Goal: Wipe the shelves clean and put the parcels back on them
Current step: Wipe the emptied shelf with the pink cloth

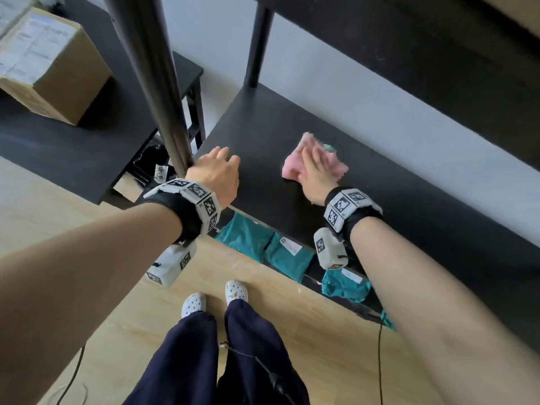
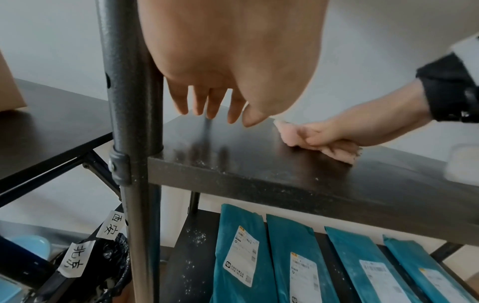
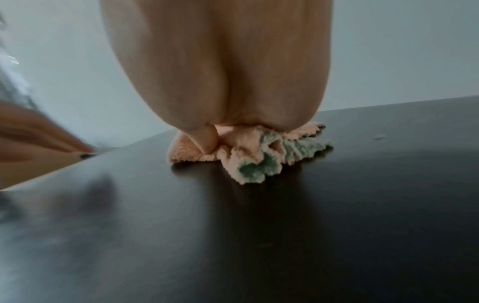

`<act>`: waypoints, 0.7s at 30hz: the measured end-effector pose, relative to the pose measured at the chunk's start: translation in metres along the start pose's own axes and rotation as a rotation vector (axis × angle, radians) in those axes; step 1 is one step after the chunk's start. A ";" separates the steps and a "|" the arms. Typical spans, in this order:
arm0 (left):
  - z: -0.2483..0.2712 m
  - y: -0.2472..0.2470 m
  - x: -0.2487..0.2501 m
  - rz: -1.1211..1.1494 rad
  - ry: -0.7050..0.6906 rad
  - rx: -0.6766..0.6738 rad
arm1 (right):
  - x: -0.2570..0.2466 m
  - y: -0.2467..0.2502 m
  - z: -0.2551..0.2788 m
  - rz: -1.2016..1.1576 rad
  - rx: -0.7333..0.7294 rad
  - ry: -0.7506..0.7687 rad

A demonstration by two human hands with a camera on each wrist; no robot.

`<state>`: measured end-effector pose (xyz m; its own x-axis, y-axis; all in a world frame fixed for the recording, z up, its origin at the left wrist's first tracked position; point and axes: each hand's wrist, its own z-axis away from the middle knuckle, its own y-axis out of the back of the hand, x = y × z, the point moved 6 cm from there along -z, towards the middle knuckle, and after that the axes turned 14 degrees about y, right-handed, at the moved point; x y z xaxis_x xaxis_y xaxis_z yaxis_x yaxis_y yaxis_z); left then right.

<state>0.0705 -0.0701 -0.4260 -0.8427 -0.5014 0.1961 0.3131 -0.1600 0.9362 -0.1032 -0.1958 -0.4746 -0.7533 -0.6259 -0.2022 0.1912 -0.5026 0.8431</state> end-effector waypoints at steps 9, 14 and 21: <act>0.004 -0.015 -0.011 -0.153 -0.027 -0.053 | -0.026 0.046 -0.050 -0.069 0.145 0.053; 0.004 0.000 0.003 -0.221 -0.058 -0.070 | 0.085 0.051 0.008 0.002 0.131 -0.216; 0.004 0.007 0.038 -0.213 -0.106 -0.059 | 0.071 -0.014 0.084 -0.118 0.104 -0.219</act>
<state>0.0392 -0.0867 -0.4110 -0.9326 -0.3597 0.0280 0.1454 -0.3036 0.9416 -0.2124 -0.1833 -0.4591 -0.8867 -0.4173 -0.1989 0.0371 -0.4931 0.8692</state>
